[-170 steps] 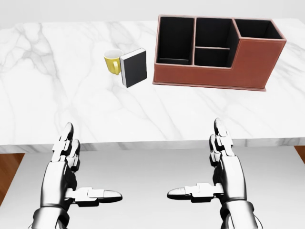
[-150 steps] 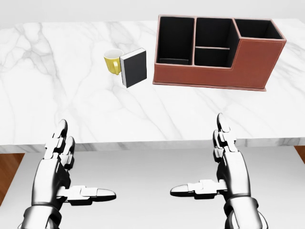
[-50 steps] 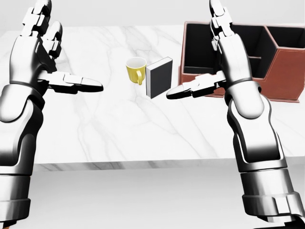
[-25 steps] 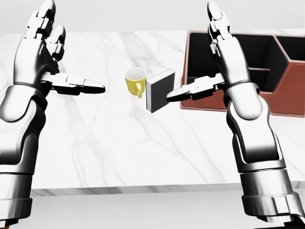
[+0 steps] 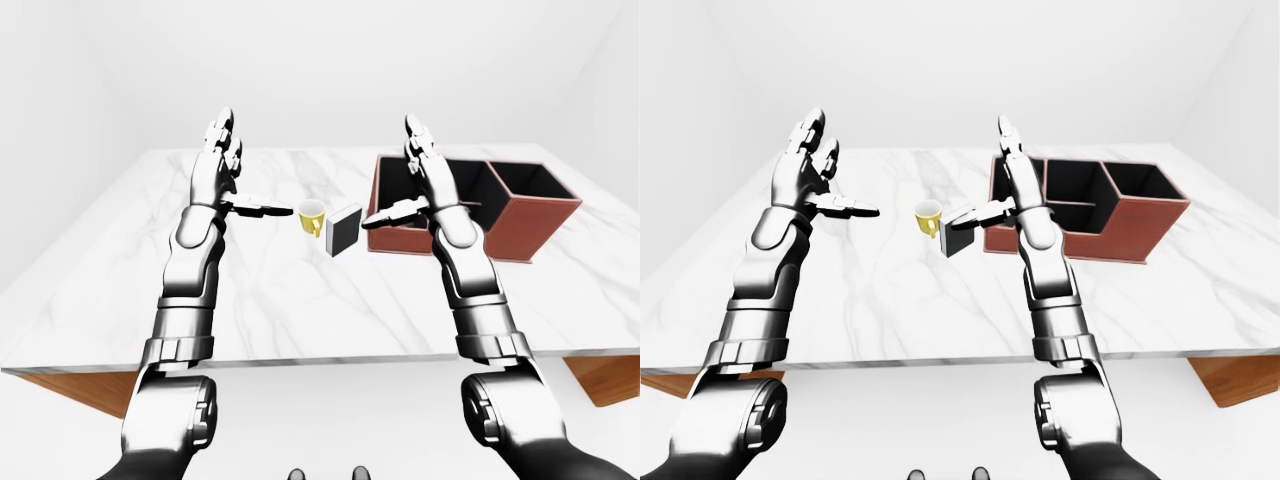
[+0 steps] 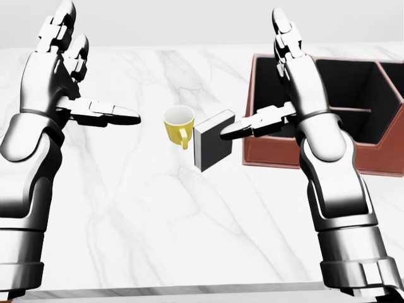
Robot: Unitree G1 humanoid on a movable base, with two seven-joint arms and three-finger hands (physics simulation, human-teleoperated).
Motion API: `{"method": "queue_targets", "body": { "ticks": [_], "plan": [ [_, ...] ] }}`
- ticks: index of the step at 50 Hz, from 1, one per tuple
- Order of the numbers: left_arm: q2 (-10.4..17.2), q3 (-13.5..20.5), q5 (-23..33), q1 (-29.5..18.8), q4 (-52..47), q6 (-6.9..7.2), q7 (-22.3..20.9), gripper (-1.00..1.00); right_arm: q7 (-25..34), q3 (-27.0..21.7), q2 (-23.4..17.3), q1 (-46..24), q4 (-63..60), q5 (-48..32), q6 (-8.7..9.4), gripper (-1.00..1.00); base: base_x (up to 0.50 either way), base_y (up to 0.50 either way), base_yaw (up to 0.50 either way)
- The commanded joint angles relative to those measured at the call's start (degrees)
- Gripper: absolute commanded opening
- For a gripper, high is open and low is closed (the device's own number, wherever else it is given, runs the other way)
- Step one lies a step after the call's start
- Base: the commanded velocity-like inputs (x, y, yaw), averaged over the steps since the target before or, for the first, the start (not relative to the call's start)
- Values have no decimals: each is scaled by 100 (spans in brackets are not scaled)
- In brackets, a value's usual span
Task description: Pick up the book and place it in the caddy.
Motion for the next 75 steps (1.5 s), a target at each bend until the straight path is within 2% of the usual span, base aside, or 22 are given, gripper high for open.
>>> {"method": "queue_targets", "body": {
  "ticks": [1, 47, 68, 72, 75],
  "plan": [
    [0, 2, 3, 14, -7, 0, -3, 100, 46, 11, 13, 41, -57, -29, 0, 100, 25, 0, 0],
    [-46, -28, 46, -44, 319, 0, -15, 100, 62, 1, -7, -27, 509, -48, 0, 100, 25, 0, 0],
    [-59, -37, 64, 1, 225, 0, -26, 100, 88, 36, 23, 75, 399, -122, 0, 100, 15, 0, 0],
    [-58, -32, 53, 20, 204, 0, -30, 100, 164, 124, 7, 133, 386, -332, 0, 100, 0, 0, 0],
    [-56, -28, 48, 36, 191, 0, -37, 100, 441, 254, 38, 303, 91, -601, 0, 100, 0, 0, 0]
  ]
}}
